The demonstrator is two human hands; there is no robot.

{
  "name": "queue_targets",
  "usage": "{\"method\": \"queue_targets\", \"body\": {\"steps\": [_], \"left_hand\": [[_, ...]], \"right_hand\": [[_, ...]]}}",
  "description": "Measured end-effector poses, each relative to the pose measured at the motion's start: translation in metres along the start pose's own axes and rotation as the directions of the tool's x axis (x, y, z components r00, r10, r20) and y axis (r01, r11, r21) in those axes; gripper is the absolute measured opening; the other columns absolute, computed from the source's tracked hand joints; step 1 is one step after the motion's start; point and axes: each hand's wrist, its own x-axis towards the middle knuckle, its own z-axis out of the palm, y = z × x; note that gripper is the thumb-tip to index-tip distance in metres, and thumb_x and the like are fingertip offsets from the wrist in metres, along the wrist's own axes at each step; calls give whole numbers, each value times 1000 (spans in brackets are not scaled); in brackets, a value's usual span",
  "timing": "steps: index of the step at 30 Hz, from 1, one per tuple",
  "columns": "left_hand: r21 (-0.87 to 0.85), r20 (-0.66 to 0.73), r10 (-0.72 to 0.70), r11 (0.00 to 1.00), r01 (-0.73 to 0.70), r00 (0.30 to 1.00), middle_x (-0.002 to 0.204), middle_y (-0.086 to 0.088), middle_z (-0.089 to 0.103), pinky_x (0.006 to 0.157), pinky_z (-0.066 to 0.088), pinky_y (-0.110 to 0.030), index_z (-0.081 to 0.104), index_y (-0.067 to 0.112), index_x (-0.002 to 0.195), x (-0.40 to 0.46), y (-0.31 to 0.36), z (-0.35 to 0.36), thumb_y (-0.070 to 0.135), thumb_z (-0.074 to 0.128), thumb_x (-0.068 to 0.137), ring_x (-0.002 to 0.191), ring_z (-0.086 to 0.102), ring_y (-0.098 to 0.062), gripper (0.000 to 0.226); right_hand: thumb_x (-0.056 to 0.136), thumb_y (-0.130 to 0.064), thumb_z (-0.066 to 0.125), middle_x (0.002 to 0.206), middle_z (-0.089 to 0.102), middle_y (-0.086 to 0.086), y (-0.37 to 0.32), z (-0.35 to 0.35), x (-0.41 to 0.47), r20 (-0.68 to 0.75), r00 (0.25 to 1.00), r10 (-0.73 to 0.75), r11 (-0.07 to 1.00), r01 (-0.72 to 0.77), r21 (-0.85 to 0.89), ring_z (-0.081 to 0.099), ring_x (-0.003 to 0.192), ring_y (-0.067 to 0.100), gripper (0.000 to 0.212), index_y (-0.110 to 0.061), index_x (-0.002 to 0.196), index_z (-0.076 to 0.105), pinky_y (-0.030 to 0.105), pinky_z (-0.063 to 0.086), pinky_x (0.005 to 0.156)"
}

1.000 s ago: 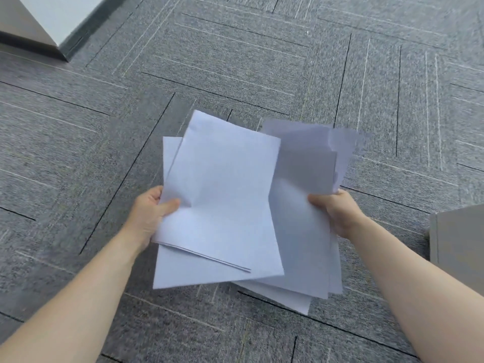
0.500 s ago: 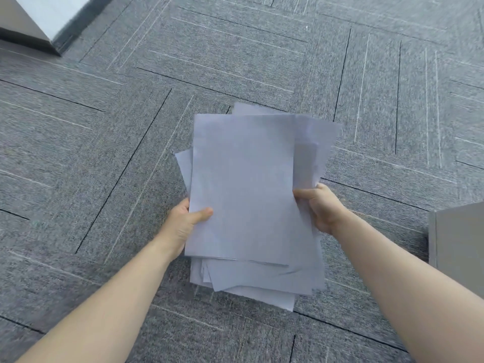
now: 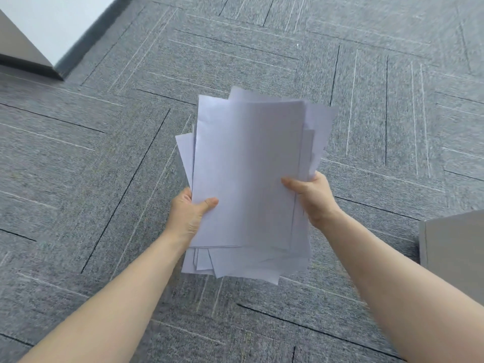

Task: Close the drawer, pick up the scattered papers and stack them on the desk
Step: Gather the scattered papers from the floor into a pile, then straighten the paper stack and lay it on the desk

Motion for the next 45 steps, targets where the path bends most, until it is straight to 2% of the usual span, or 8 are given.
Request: {"method": "queue_targets", "body": {"steps": [7, 10, 12, 19, 24, 31, 39, 45], "left_hand": [[6, -12, 50, 999, -50, 999, 86, 3, 73, 78, 56, -29, 64, 19, 85, -18, 89, 22, -4, 70, 77, 76, 70, -12, 25], [-19, -18, 33, 999, -33, 999, 76, 3, 75, 75, 57, -32, 64, 17, 82, -37, 136, 30, -2, 70, 77, 71, 70, -16, 20], [-14, -20, 43, 999, -43, 999, 60, 10, 72, 60, 54, -20, 61, 15, 78, -56, 172, 37, -2, 69, 79, 57, 67, -5, 19], [124, 48, 144, 981, -149, 988, 68, 15, 72, 55, 50, -11, 71, 18, 88, -131, 314, 61, 3, 72, 78, 62, 67, 2, 18], [137, 98, 190, 970, -202, 977, 69, 16, 68, 49, 44, -5, 68, 26, 81, -192, 426, 96, 9, 72, 79, 55, 63, 8, 17], [133, 214, 178, 969, -209, 961, 79, -1, 73, 61, 53, -22, 74, 18, 79, -274, 568, 151, 15, 73, 79, 73, 69, -18, 3], [30, 388, 246, 960, -279, 888, 65, 12, 74, 55, 54, -19, 74, 16, 81, -359, 687, 212, 8, 74, 78, 62, 70, -6, 8], [28, 510, 243, 954, -299, 825, 72, 1, 74, 72, 57, -40, 75, 17, 68, -416, 718, 264, 13, 78, 73, 70, 70, -20, 7]], "right_hand": [[78, 6, 68, 73, 72, -3, -76, 11, -24, -138, 983, -117, 988, 129, 82, 65, 80, 24, 20, -13, 72, 73, 40, 55, 79], [77, 0, 68, 80, 66, 8, -117, 11, -47, -186, 968, -169, 977, 190, 98, 59, 82, 23, 8, 8, 79, 68, 38, 48, 75], [75, -7, 68, 82, 59, 12, -148, 12, -65, -215, 953, -212, 967, 237, 94, 54, 80, 23, 29, 19, 86, 59, 38, 44, 72], [81, -6, 68, 79, 62, 12, -283, 6, -142, -247, 943, -225, 965, 250, 75, 57, 78, 20, 21, 14, 82, 62, 37, 46, 71], [76, -16, 68, 68, 52, 23, -395, -15, -203, -314, 910, -271, 949, 307, 70, 48, 78, 18, 47, 26, 90, 50, 35, 38, 70], [74, -25, 69, 75, 53, 8, -550, -55, -281, -448, 832, -326, 928, 372, 15, 49, 71, 18, 49, 20, 85, 52, 36, 39, 65], [77, -22, 68, 70, 52, 8, -672, -99, -373, -623, 669, -406, 879, 473, -65, 50, 67, 18, 43, 18, 79, 52, 33, 40, 63], [80, -16, 67, 70, 56, 8, -709, -138, -448, -760, 499, -418, 850, 510, -133, 53, 65, 15, 30, 13, 77, 59, 27, 42, 58]]}}
